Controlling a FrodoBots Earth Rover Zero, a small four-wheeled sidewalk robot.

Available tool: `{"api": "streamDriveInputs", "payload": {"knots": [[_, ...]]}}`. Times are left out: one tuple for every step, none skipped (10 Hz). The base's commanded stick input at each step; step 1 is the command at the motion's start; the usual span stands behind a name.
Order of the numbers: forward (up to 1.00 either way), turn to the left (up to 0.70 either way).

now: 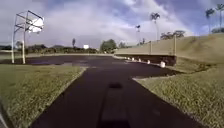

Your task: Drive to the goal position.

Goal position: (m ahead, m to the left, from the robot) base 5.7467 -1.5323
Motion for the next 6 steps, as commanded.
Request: {"api": "streamDriveInputs", "payload": {"knots": [[0.70, 0.00], [0.70, 0.00], [0.70, 0.00], [0.70, 0.00], [0.70, 0.00], [0.70, 0.00]]}}
